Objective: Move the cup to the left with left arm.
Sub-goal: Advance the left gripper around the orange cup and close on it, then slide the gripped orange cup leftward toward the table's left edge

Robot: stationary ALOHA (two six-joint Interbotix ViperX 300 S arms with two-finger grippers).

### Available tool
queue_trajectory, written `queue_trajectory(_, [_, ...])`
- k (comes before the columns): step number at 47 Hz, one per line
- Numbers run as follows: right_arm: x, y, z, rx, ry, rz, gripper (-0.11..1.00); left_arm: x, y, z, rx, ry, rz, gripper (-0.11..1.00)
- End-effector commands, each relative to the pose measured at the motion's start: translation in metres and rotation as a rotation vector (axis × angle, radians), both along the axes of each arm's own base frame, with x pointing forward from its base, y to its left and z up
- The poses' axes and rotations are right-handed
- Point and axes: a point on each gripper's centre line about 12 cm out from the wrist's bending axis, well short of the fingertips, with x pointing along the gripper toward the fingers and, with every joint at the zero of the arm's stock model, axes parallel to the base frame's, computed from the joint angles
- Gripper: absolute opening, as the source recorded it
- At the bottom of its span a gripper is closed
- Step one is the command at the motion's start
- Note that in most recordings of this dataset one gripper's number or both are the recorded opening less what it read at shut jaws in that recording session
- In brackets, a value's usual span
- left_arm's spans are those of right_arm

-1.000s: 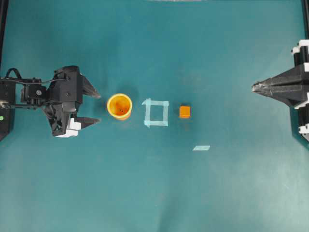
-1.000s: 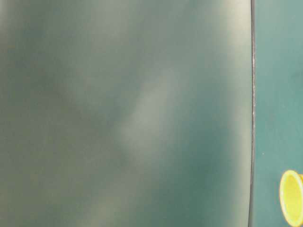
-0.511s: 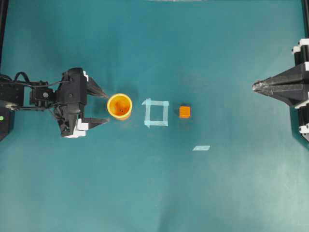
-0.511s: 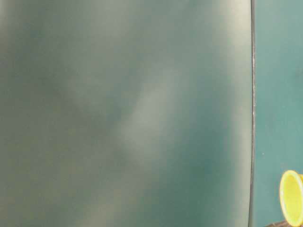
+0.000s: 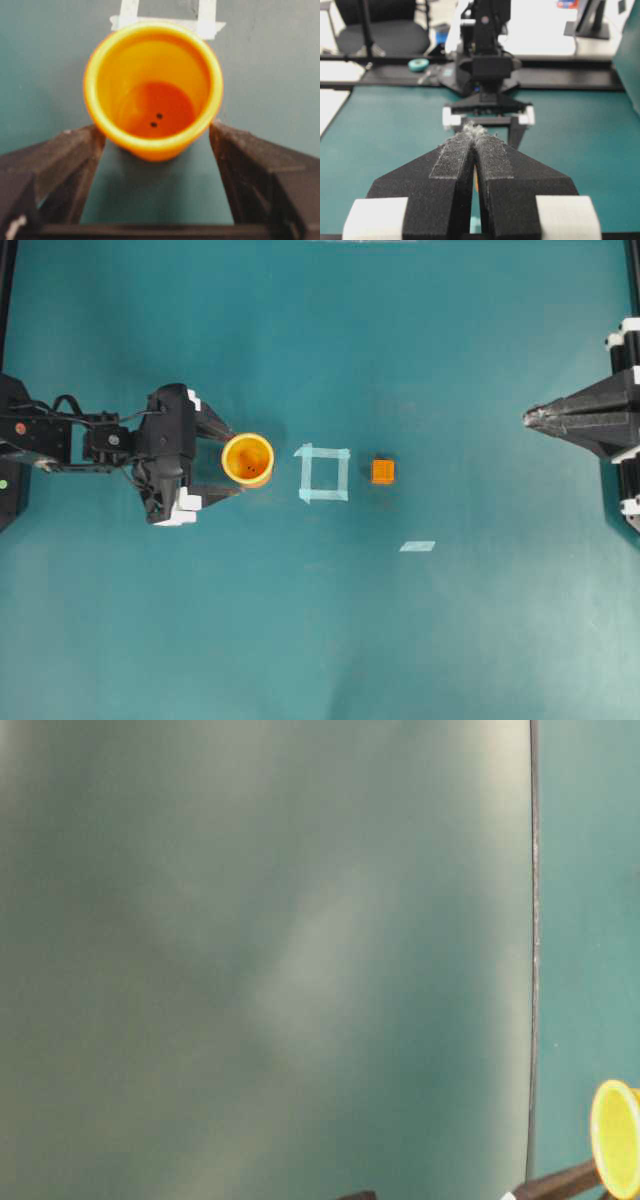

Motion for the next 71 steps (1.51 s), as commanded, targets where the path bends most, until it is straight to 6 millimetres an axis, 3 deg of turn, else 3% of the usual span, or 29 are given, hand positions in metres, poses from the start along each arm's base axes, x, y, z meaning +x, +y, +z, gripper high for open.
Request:
queue_trajectory(1, [0.002, 0.0, 0.013, 0.005, -0.032, 0.0, -0.01, 0.011, 0.002, 0.007, 0.002, -0.043, 0.004, 0.81])
queue_trajectory(18, [0.004, 0.0, 0.012, 0.02, -0.026, 0.002, -0.01, 0.029, 0.002, 0.002, 0.002, -0.054, 0.003, 0.81])
queue_trajectory(31, [0.005, 0.0, 0.011, 0.02, -0.015, 0.001, -0.01, 0.023, 0.001, 0.0, 0.02, -0.042, -0.009, 0.68])
queue_trajectory(55, [0.006, 0.0, 0.01, 0.018, -0.011, 0.002, -0.01, 0.026, 0.001, 0.021, -0.014, -0.091, 0.007, 0.63])
queue_trajectory(71, [0.006, 0.0, 0.01, 0.021, -0.011, 0.003, -0.01, 0.008, 0.0, 0.014, -0.022, -0.047, 0.011, 0.63])
